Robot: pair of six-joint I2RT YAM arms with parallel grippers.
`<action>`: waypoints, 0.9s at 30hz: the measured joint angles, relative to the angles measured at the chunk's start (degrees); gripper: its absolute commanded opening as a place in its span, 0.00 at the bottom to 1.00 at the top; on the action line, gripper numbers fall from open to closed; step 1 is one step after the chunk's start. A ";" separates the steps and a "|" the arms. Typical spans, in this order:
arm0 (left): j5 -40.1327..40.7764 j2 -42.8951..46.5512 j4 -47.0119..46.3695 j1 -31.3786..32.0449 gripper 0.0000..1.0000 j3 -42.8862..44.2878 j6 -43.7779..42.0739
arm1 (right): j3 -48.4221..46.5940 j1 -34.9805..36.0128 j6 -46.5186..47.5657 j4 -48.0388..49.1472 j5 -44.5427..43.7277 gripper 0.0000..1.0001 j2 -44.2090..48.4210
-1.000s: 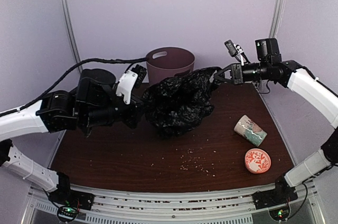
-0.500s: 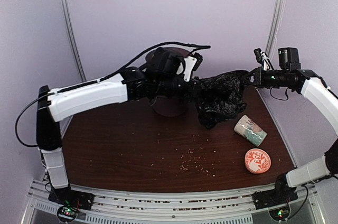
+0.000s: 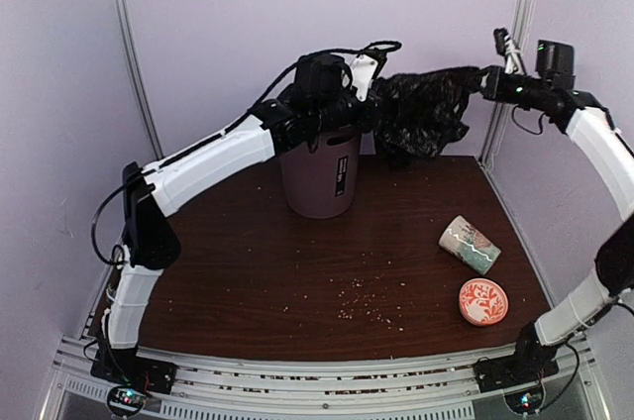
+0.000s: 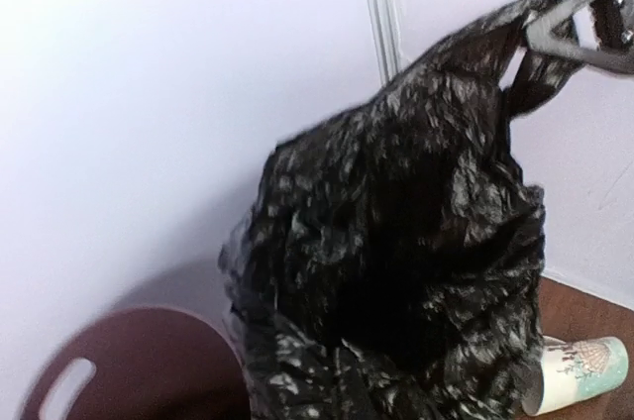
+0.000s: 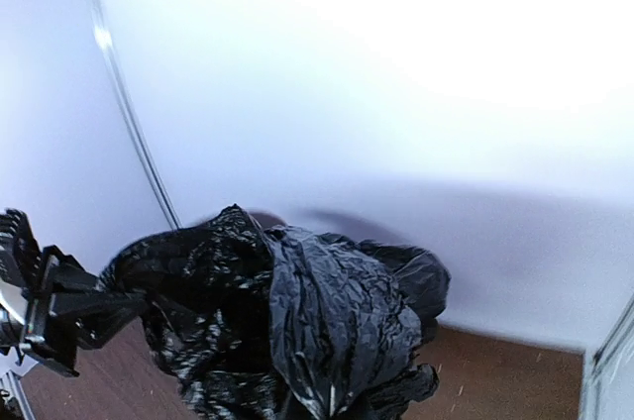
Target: Put the trash bags into the trash bin
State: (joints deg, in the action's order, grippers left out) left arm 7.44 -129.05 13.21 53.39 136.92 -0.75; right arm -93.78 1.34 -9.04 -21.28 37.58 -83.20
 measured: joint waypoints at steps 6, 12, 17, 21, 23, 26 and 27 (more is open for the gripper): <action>7.26 22.99 -32.06 18.78 0.00 -26.82 -28.44 | -2.03 1.07 11.13 6.99 -0.90 0.00 25.40; 9.07 21.53 -39.87 14.23 0.00 -38.80 -22.71 | 24.41 1.38 19.17 11.23 -9.99 0.00 29.44; 14.78 17.33 -27.74 12.39 0.00 -60.15 -19.65 | 44.04 1.31 30.53 -14.99 -0.79 0.00 17.77; 14.29 23.78 -22.10 20.48 0.00 -61.24 -18.69 | 33.90 1.57 36.63 -27.41 9.75 0.00 32.26; 13.70 30.64 -22.40 23.32 0.00 -59.30 -18.03 | 25.00 1.57 37.64 -26.86 14.67 0.00 35.04; 14.08 38.27 -26.43 23.19 0.00 -54.18 -17.29 | 20.81 1.70 34.27 -23.15 20.74 0.00 35.67; 14.67 39.98 -28.22 22.53 0.00 -52.85 -17.16 | 21.79 1.75 31.89 -21.64 21.84 0.00 35.23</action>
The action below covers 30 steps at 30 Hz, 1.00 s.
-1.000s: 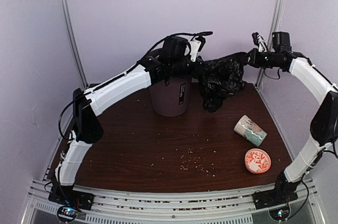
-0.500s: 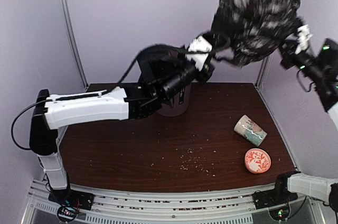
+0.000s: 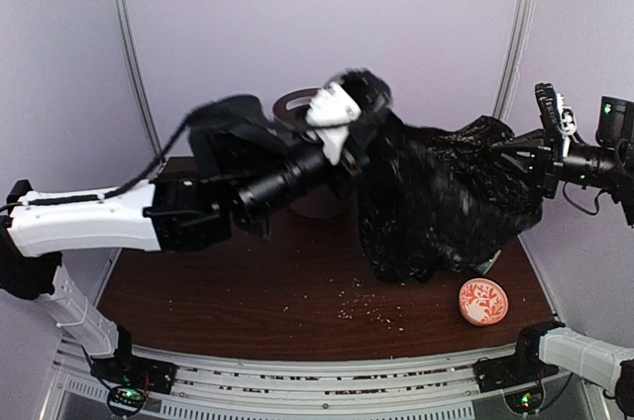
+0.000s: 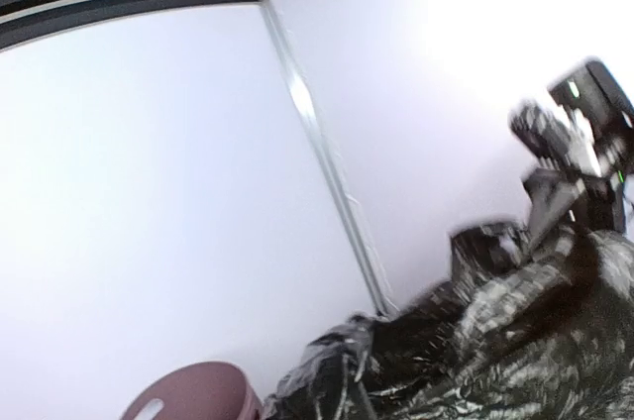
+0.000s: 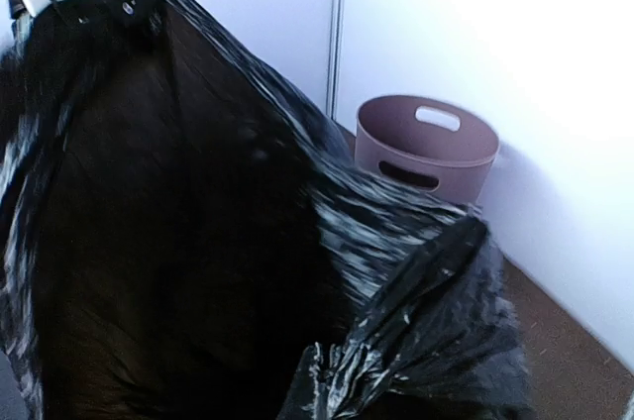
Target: Put the trash bags into the trash bin
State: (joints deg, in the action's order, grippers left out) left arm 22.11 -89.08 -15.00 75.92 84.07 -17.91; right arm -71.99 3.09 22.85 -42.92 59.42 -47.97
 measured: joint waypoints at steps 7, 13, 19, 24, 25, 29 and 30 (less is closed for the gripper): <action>3.89 -0.48 -2.67 -2.67 0.00 1.88 0.98 | 6.21 0.00 -16.09 9.99 -0.72 0.00 -7.65; -0.35 -10.12 5.29 -8.76 0.00 3.96 5.79 | 6.16 0.00 -24.79 18.80 -8.46 0.00 -10.58; -6.05 -22.84 11.91 -18.08 0.00 18.91 9.29 | 3.58 -0.07 -27.76 23.71 -19.47 0.00 -23.56; -9.31 -34.80 15.52 -20.52 0.00 40.52 8.57 | -7.34 -0.50 -28.74 21.33 -23.17 0.00 -37.55; -9.86 -35.87 15.61 -20.48 0.00 43.19 8.37 | -10.32 -0.50 -28.89 20.81 -23.54 0.00 -38.71; -13.73 -35.63 13.75 -19.54 0.00 49.20 7.48 | -22.21 -0.50 -29.31 21.31 -24.85 0.00 -36.76; -14.95 -34.42 12.33 -19.17 0.00 49.22 7.06 | -24.39 -0.50 -29.29 22.71 -25.05 0.00 -34.64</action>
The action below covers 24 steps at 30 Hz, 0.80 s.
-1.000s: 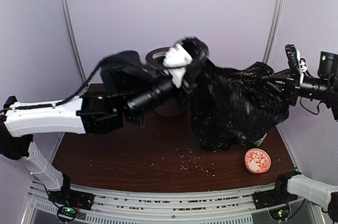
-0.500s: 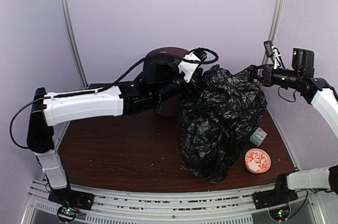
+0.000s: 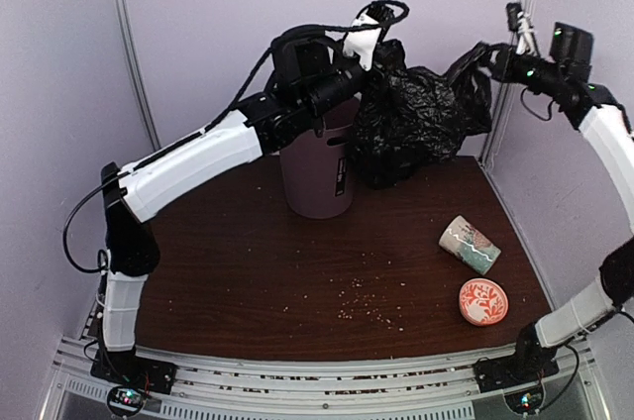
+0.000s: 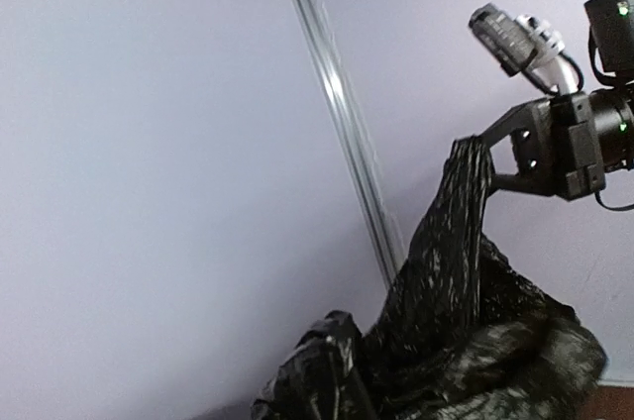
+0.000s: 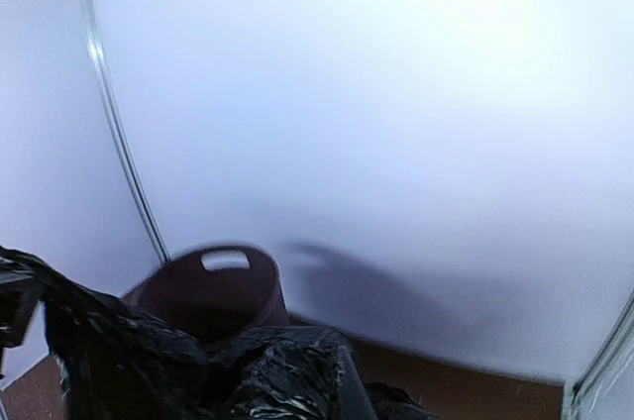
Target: Put the trash bags into the trash bin
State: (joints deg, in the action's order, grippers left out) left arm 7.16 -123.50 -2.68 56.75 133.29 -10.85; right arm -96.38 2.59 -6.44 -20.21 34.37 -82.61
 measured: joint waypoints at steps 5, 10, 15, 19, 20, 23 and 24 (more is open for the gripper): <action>-6.97 12.13 -10.38 4.22 0.00 -10.27 -8.00 | -5.14 -0.04 2.47 6.29 2.10 0.00 16.41; -6.16 19.47 -24.15 9.97 0.00 -21.97 -16.55 | 6.93 0.11 6.36 16.24 0.09 0.00 30.64; 5.46 8.35 -25.75 6.19 0.00 -29.05 -17.53 | 35.60 -0.04 10.88 15.72 -9.22 0.00 26.25; 9.49 4.87 -19.15 6.14 0.00 -51.08 -17.11 | 47.87 -0.35 15.91 -1.95 -5.29 0.00 18.71; 10.12 5.01 -16.15 7.23 0.00 -55.45 -17.05 | 48.17 -0.33 17.73 -7.04 -2.69 0.00 20.44; 10.05 8.66 -12.66 11.37 0.00 -58.64 -16.02 | 43.58 -0.22 22.38 -14.43 6.21 0.00 31.54; 9.64 12.28 -12.50 12.83 0.00 -58.66 -15.28 | 39.65 -0.22 23.23 -15.69 9.60 0.00 34.91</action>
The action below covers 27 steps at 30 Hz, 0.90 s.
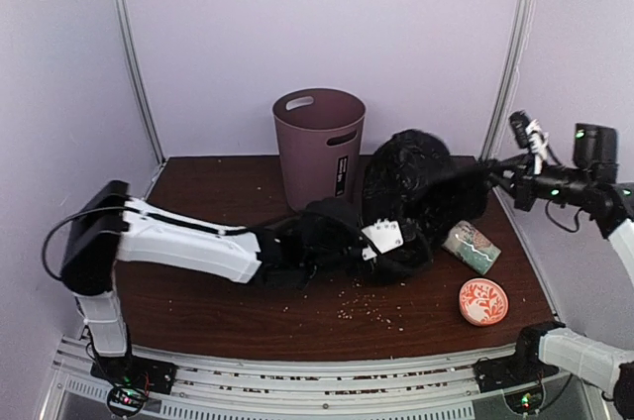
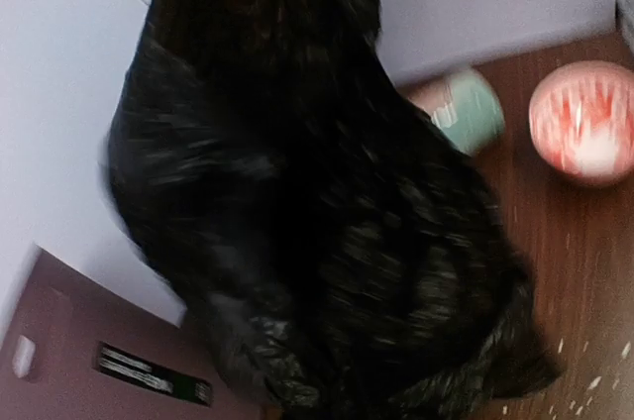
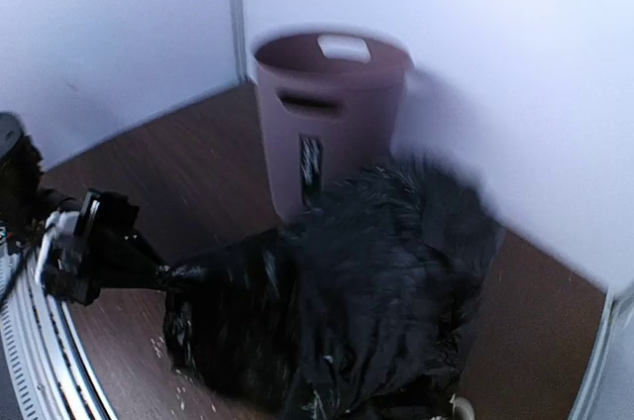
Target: Put the trash bags into the trash bin
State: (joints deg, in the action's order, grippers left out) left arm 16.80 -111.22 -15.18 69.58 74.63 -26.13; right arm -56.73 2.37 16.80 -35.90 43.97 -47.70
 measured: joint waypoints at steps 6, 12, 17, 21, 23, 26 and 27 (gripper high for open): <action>-0.90 21.68 -9.90 1.07 0.00 4.70 3.52 | -8.96 0.13 -5.38 6.25 12.52 0.00 4.37; 0.79 24.20 -14.12 -0.22 0.00 4.92 4.87 | -5.90 0.13 -16.59 11.89 13.66 0.00 -2.78; 0.59 19.10 -9.16 -0.68 0.00 3.02 6.36 | -5.92 0.13 -24.02 16.70 12.31 0.00 -6.43; -1.40 14.69 -5.44 -4.28 0.00 4.44 10.91 | -7.61 0.13 -26.36 18.01 7.56 0.00 -9.64; -2.80 11.06 -2.80 -7.21 0.00 8.35 14.53 | -9.11 0.13 -26.21 18.05 3.19 0.00 -12.55; -5.99 3.67 2.73 -11.76 0.00 18.43 20.57 | -11.50 -0.07 -25.73 17.68 -3.28 0.00 -18.12; -7.06 1.03 4.59 -13.00 0.00 22.25 22.40 | -12.35 -0.15 -25.53 17.64 -5.29 0.00 -20.44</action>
State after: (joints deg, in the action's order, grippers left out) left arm 9.74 -110.19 -10.59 56.58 96.88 -3.73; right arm -69.08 2.22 -8.73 -18.26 38.68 -68.14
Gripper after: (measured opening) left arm 0.002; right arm 0.009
